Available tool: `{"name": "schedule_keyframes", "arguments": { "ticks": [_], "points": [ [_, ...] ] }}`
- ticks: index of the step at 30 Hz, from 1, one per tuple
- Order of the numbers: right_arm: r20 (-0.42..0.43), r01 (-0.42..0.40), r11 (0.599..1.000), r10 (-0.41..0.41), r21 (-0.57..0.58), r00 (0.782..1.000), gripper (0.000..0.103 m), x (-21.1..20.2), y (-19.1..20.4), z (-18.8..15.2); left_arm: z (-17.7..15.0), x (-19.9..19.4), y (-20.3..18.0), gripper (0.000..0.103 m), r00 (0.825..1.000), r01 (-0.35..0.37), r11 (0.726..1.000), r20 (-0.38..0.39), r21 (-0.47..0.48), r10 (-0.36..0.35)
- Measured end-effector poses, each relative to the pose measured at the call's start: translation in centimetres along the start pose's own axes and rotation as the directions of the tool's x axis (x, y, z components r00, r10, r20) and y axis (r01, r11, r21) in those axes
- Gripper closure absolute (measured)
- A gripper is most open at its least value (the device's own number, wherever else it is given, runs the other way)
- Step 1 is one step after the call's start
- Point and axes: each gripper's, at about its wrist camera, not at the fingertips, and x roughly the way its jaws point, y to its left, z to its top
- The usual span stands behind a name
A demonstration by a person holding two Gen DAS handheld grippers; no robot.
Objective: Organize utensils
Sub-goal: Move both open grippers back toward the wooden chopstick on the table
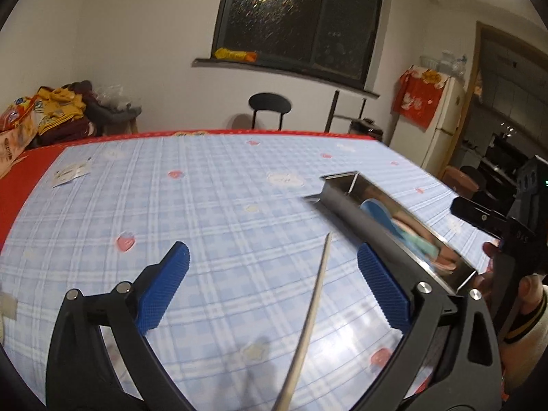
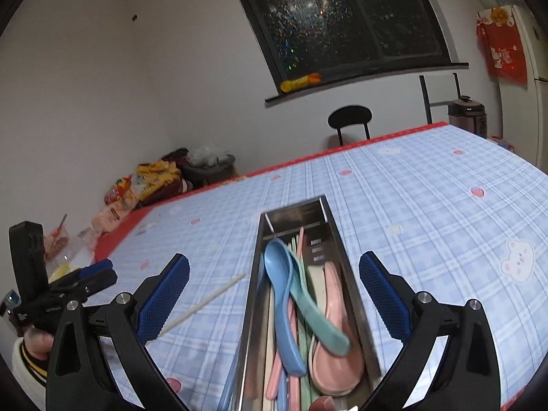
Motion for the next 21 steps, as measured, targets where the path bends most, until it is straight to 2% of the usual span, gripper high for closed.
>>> {"name": "schedule_keyframes", "arguments": {
  "ticks": [2,9,18,21],
  "points": [
    [-0.022,0.017,1.0,-0.017,-0.005,1.0,0.006,0.1,0.4,-0.4,-0.1,-0.1,0.0,0.006,0.999,-0.027,1.0,-0.017,0.005,0.027],
    [-0.099,0.076,0.993,-0.084,-0.085,0.991,0.006,1.2,3.5,-1.7,-0.6,0.0,-0.8,0.006,0.997,-0.054,0.997,-0.045,0.052,0.057],
    [-0.178,0.052,0.983,-0.083,-0.174,0.98,0.006,1.1,5.5,-2.7,-1.1,0.2,-0.8,0.006,0.994,-0.072,0.994,-0.075,0.082,0.079],
    [-0.213,0.03,0.972,-0.081,-0.233,0.974,0.011,0.8,6.7,-3.2,-1.3,0.0,-0.4,0.006,0.993,-0.076,0.993,-0.079,0.088,0.083]
  ]
}}
